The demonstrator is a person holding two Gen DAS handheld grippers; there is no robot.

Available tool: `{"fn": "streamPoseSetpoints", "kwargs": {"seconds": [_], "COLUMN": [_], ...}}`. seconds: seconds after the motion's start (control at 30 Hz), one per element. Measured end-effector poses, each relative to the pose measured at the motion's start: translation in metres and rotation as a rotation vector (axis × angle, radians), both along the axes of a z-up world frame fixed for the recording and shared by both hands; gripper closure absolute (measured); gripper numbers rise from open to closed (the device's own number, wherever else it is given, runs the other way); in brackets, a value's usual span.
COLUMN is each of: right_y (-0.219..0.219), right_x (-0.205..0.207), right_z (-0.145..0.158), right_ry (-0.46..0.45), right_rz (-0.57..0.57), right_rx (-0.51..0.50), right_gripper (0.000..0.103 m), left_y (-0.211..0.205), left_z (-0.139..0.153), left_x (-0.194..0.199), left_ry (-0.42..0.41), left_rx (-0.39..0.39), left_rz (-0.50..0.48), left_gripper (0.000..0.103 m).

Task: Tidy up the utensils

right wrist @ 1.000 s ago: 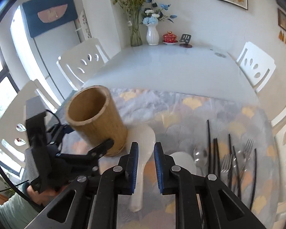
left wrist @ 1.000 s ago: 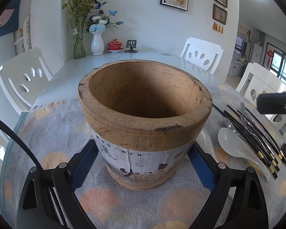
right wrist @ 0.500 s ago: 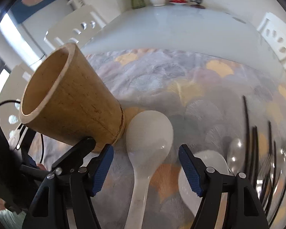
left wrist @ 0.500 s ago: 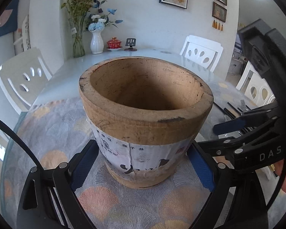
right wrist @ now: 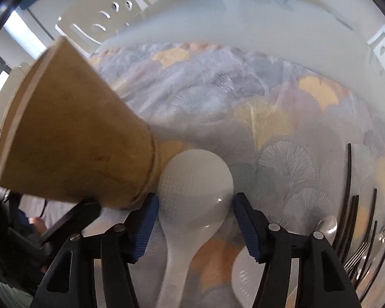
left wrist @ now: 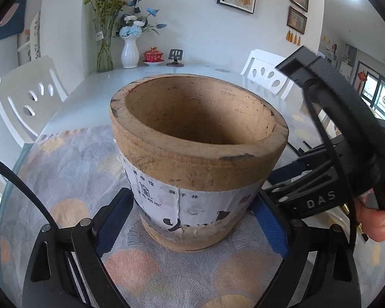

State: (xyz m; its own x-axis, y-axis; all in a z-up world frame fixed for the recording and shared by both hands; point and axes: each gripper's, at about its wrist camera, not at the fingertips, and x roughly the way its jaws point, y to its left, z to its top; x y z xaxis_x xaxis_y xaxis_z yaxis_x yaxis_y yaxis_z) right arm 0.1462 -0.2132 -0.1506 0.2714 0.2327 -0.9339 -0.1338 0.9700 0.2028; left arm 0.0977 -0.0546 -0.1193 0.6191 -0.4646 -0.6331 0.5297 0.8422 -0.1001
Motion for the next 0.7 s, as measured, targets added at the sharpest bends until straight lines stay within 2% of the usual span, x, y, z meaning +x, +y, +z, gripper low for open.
{"fn": "streamPoseSetpoints", "kwargs": {"seconds": [0.27,0.33,0.43,0.53,0.6,0.7], "right_y": [0.005,0.006,-0.012,-0.031,-0.041,-0.049], "right_x": [-0.008,-0.024,-0.054,-0.082,-0.104,-0.133], "right_z": [0.004,0.008,0.02,0.024,0.023,0.026], "right_ry": [-0.047,-0.093,-0.131,-0.12,-0.08,-0.06], "right_rz": [0.103,0.12,0.065,-0.009,-0.048,-0.094], "right_rx": [-0.076,-0.07,0.006,0.036,0.064,0.027], "right_gripper": [0.044,0.056,0.067,0.067,0.067,0.067], "left_y": [-0.002,-0.002,-0.001,-0.001,-0.001,-0.001], "left_z": [0.0,0.001,0.001,0.001,0.001,0.001], "left_x": [-0.002,-0.001,0.001,0.002,0.002,0.002], "left_ry": [-0.007,-0.005,0.001,0.002,0.002,0.001], "left_rx": [0.014,0.012,0.008,0.007,0.007,0.008], "left_rz": [0.002,0.003,0.001,0.001,0.001,0.002], "left_gripper": [0.01,0.01,0.01,0.01,0.01,0.01]}}
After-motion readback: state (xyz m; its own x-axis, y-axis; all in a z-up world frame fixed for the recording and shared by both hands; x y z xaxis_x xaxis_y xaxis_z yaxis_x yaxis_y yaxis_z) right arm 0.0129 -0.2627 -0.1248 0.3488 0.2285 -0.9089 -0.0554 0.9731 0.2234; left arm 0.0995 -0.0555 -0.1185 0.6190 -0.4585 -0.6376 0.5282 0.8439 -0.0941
